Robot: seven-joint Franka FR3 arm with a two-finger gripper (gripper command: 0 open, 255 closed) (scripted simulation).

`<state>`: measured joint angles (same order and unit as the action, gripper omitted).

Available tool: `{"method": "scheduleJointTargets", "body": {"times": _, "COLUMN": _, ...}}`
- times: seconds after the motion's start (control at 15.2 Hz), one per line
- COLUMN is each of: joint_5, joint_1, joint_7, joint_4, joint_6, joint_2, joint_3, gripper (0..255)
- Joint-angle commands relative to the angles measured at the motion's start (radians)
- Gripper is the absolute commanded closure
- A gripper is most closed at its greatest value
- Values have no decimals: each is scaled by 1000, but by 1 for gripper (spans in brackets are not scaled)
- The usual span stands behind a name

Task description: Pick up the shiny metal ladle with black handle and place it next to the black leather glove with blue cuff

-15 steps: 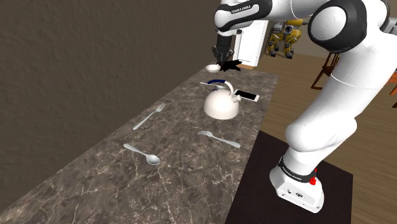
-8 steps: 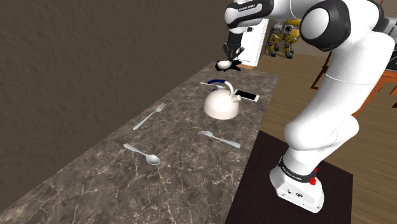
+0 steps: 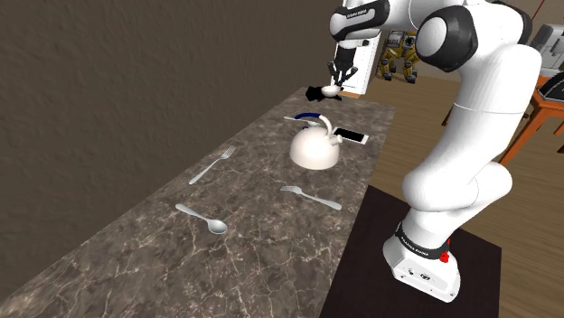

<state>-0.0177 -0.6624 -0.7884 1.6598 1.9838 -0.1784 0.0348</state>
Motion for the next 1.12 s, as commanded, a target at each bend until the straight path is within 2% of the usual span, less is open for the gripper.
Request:
{"method": "scheduleJointTargets", "body": {"times": 0.0, "joint_5": 0, "joint_1": -1, "joint_7": 2, "joint_4": 13, "joint_6": 23, "joint_2": -9, "joint_3": -1, "gripper": 255}}
{"method": "scheduleJointTargets", "body": {"times": 1.06, "joint_5": -4, "joint_1": -1, "joint_7": -2, "joint_4": 166, "joint_6": 223, "joint_2": -57, "joint_3": -2, "gripper": 255}}
